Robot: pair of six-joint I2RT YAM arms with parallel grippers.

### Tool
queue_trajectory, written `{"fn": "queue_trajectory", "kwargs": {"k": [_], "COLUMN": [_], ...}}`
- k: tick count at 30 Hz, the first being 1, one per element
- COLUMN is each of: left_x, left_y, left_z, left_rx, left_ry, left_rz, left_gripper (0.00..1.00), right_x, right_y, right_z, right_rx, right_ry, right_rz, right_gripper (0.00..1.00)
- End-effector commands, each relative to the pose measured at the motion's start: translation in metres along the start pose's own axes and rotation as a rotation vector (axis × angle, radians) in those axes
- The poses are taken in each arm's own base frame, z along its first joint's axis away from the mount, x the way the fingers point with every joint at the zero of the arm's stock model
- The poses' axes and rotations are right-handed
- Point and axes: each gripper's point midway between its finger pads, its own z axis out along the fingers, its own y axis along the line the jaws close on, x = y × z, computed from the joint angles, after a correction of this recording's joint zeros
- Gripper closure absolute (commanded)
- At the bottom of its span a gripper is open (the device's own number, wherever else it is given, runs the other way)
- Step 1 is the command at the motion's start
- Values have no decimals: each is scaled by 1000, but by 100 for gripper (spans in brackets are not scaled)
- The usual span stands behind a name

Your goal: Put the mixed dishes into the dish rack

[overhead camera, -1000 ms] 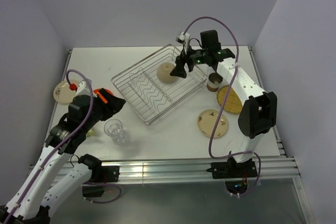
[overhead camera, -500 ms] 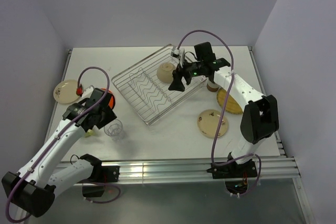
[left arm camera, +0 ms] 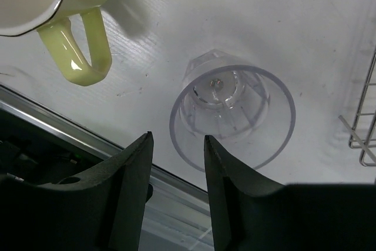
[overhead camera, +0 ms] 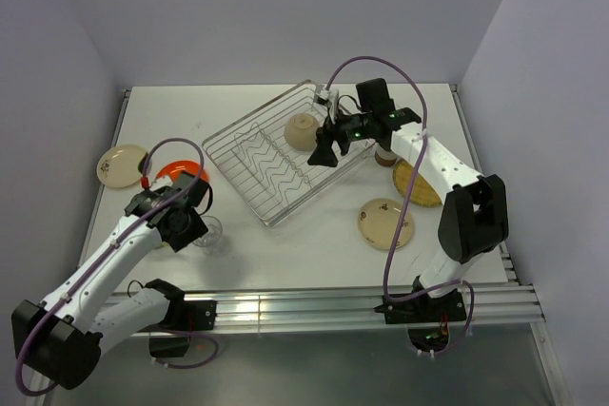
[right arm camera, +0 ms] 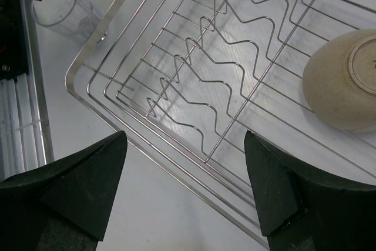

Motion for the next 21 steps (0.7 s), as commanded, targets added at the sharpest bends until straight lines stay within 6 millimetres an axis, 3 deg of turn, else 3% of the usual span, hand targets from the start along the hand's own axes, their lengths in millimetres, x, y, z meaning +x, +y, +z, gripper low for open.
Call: {"fn": "queue_trajectory", "kwargs": {"k": [1, 8, 14, 17, 21], "left_x": [5, 18, 26, 23, 3], "left_y": [-1, -6, -13, -18, -38], "left_z": [3, 17, 25, 23, -5], "left_rx": [11, -12, 22, 48, 211], "left_ry": [17, 85, 109, 96, 21], "left_rz": [-15, 26, 8, -2, -42], "left_gripper": [53, 54, 74, 98, 100], "right_x": [-16, -23, -29, -31, -33], "right_y": [2, 0, 0, 5, 26], "right_z": [-9, -19, -31, -37, -43], "right_rx": [1, 9, 14, 7, -78], "right_ry": [-55, -78, -93, -97, -105], "right_rz": [-30, -31, -33, -42, -98], "right_gripper": [12, 12, 12, 12, 12]}}
